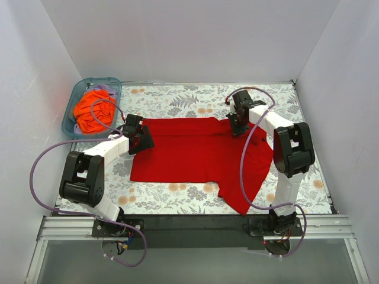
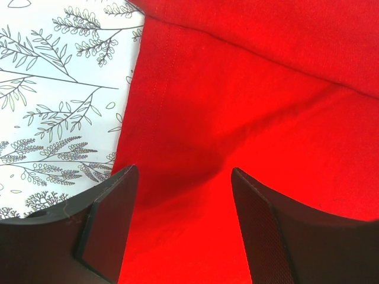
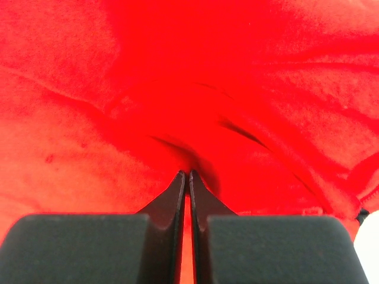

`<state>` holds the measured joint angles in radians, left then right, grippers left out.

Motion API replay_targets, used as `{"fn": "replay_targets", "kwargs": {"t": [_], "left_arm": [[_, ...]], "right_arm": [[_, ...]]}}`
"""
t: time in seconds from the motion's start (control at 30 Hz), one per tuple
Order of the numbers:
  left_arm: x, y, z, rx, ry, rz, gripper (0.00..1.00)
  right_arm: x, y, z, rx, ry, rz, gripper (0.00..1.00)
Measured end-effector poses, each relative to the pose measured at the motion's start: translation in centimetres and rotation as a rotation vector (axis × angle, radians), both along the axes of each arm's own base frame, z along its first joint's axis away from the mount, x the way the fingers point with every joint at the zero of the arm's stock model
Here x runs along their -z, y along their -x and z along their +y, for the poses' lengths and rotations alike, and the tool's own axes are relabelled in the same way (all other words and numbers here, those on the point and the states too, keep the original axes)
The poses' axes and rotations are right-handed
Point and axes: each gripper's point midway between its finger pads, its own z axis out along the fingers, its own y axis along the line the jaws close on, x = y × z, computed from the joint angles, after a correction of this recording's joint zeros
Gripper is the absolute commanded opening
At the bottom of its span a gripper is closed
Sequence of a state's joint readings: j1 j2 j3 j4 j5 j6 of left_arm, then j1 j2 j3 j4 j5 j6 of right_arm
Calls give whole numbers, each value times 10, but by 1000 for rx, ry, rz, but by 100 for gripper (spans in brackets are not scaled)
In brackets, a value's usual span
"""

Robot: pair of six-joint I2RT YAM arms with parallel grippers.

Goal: Fold and stack the t-shirts
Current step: Fold the tshirt

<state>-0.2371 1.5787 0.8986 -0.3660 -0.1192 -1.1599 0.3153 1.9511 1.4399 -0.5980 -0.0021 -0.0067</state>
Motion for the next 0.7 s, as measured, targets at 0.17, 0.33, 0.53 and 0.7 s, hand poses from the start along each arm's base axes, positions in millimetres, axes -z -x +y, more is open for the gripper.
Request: {"fn": "replay_targets", "kwargs": {"t": [0.17,0.33,0.53,0.7], "left_arm": [[0,0,0,0,0,0,63],[0,0,0,0,0,0,63],[0,0,0,0,0,0,63],[0,0,0,0,0,0,63]], "right_arm": [[-15,4,3,-10,-23,4,10],[-21,8,4,-15,-32,16,11],[-20,13,6,-22,-45,35,4],[-22,18,17,-34,-103,59,6]]}}
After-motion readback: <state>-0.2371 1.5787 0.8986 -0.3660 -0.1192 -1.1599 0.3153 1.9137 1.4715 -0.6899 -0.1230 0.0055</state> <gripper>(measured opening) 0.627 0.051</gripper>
